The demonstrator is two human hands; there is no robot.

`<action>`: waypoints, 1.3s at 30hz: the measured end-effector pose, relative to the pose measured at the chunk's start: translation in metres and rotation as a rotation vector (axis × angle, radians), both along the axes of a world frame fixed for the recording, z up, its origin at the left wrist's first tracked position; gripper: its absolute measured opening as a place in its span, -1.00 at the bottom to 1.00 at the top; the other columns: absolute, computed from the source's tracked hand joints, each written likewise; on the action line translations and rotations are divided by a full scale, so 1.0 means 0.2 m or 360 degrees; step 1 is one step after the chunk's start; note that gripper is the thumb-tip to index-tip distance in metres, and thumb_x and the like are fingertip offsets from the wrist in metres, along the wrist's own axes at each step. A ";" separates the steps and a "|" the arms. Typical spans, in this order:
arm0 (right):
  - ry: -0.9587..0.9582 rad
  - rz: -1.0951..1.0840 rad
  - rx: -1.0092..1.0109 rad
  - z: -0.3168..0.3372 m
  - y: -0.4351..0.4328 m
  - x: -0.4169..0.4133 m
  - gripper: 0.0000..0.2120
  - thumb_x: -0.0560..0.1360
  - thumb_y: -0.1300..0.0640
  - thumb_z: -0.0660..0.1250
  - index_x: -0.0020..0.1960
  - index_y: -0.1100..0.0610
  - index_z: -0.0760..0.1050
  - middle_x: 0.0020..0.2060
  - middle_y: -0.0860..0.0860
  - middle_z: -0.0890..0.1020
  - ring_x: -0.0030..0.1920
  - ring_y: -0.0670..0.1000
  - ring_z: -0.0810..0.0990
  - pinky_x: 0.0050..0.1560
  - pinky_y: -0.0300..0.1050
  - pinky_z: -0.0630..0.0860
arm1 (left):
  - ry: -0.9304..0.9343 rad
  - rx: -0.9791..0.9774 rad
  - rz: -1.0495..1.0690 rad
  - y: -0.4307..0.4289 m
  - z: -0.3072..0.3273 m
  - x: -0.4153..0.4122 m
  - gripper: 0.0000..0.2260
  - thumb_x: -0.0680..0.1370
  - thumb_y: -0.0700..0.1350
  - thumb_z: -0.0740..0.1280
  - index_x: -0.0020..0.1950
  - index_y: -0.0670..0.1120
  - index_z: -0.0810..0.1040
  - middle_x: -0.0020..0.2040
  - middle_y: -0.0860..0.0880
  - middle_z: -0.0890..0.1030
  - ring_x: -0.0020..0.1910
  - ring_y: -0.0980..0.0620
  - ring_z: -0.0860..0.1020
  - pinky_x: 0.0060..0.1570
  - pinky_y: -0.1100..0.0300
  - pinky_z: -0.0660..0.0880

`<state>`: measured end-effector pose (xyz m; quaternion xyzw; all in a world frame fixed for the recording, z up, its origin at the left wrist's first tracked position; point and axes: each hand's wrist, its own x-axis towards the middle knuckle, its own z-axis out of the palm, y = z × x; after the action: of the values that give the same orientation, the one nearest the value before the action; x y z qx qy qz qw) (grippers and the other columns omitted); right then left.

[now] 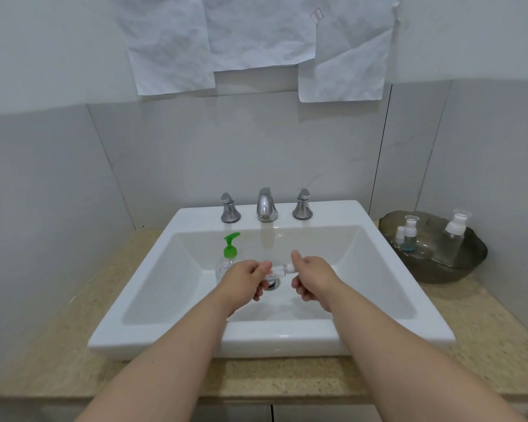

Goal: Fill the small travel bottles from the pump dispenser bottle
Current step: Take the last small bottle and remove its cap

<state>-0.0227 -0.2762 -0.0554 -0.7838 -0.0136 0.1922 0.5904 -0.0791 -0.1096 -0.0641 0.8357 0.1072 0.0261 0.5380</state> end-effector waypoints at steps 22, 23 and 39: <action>-0.0189 -0.0388 0.0175 -0.04 0.00 0.06 -0.81 0.48 0.10 0.44 0.01 0.08 0.46 -0.01 0.04 0.65 -0.05 0.02 0.63 -0.15 -0.12 0.49 | 0.0137 -0.0095 0.0216 0.06 -0.01 -0.01 -0.67 0.72 0.06 0.22 0.04 -0.15 0.63 -0.21 -0.05 0.61 -0.37 0.03 0.51 -0.29 0.19 0.51; -0.0201 -0.0390 0.0158 -0.04 0.00 0.06 -0.80 0.49 0.10 0.43 0.06 0.06 0.48 -0.01 -0.01 0.62 -0.05 -0.02 0.60 -0.15 -0.14 0.46 | 0.0139 -0.0096 0.0208 0.05 -0.01 0.00 -0.69 0.72 0.06 0.23 0.05 -0.14 0.62 -0.18 -0.05 0.63 -0.37 0.04 0.51 -0.28 0.19 0.51; -0.0892 -0.0842 -0.0316 0.13 -0.03 0.49 -0.75 0.62 0.16 0.30 0.26 0.19 0.57 0.15 0.11 0.64 0.13 0.14 0.58 0.00 -0.17 0.35 | 0.0002 -0.0815 -0.0030 -0.04 0.08 0.18 -0.85 0.66 -0.22 0.35 0.18 -0.27 0.52 0.04 -0.21 0.64 -0.22 -0.07 0.69 -0.14 0.14 0.69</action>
<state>0.0755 -0.2815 -0.0284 -0.8355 0.0468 -0.1874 0.5143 -0.0425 -0.1185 -0.0472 0.6730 0.1029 -0.0074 0.7324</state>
